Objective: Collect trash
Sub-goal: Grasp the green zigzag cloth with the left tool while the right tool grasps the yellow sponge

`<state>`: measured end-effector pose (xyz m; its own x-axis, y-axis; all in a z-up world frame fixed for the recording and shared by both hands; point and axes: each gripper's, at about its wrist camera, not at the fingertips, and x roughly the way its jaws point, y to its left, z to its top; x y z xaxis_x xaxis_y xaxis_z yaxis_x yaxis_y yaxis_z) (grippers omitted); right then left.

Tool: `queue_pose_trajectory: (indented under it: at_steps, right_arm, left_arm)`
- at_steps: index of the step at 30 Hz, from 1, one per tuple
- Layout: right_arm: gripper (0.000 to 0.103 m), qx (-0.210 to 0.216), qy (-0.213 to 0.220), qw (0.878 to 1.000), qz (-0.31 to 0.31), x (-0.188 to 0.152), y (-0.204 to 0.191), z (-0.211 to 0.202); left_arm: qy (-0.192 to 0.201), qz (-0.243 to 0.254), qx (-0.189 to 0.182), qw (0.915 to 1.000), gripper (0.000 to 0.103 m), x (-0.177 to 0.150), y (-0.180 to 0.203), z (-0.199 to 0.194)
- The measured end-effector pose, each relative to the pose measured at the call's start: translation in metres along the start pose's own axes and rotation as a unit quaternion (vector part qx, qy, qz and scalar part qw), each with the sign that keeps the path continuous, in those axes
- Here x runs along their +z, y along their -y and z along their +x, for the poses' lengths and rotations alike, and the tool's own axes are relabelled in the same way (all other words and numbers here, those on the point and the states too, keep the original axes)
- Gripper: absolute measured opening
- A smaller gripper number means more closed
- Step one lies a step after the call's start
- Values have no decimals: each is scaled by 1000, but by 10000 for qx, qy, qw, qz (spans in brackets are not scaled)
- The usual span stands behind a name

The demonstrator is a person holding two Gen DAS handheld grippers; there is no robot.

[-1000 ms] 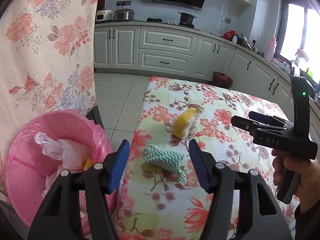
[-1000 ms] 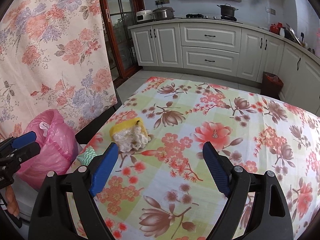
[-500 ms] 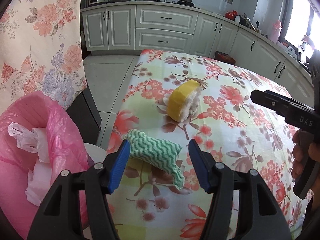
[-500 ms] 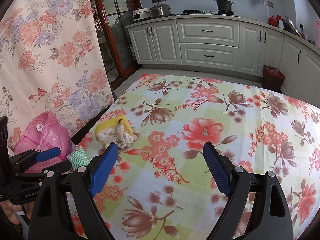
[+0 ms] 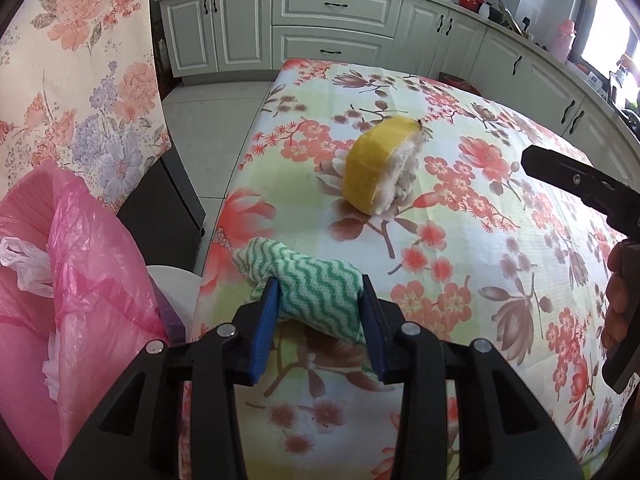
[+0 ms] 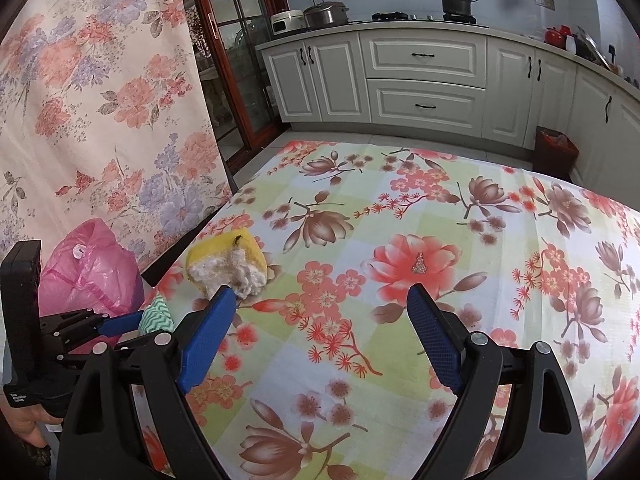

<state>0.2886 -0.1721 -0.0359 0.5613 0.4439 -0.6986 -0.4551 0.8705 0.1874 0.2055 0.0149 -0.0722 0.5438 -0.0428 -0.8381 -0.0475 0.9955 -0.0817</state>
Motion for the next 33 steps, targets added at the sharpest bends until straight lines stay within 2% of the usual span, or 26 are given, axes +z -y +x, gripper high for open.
queue_pose_trajectory:
  at_steps: [5, 16, 20, 33]
  right_arm:
    - [84, 61, -54, 9999, -79, 0, -8, 6]
    - [84, 134, -87, 9996, -245, 8, -31, 20]
    - [84, 52, -68, 9988, -487, 11, -43, 25]
    - [84, 169, -249, 9952, -934, 22, -77, 58]
  left_arm:
    - [89, 22, -51, 9999, 36, 2, 0, -8]
    - [644, 118, -32, 9979, 36, 23, -7, -52]
    - [786, 61, -17, 9969, 36, 28, -15, -63]
    - [1210, -242, 83, 9923, 36, 31, -51, -106]
